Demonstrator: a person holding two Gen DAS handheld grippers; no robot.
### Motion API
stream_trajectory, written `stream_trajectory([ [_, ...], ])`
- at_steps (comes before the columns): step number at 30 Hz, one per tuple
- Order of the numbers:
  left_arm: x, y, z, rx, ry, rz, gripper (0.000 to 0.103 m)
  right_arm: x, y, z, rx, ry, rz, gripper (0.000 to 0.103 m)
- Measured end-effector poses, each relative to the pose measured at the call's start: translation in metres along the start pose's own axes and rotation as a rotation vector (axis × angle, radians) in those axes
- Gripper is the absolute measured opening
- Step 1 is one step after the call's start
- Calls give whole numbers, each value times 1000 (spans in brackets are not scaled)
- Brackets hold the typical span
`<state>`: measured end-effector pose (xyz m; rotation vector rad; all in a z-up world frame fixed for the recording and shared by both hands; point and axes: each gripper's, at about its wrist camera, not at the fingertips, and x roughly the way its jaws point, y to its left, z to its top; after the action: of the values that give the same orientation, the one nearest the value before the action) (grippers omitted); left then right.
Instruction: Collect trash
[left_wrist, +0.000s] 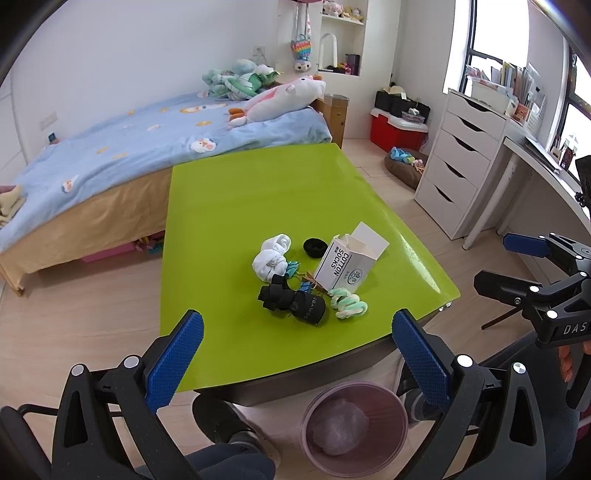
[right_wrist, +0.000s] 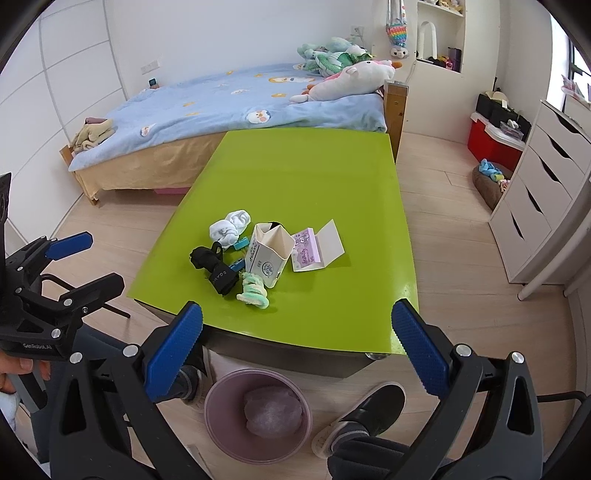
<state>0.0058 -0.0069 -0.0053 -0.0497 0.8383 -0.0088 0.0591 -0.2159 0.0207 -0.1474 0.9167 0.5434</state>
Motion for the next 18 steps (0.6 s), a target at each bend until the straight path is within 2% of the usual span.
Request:
stream_trajectory([
  [18,0,-9,2,12,1,-18,98,-6,-4,-5,17,-4,2,100],
])
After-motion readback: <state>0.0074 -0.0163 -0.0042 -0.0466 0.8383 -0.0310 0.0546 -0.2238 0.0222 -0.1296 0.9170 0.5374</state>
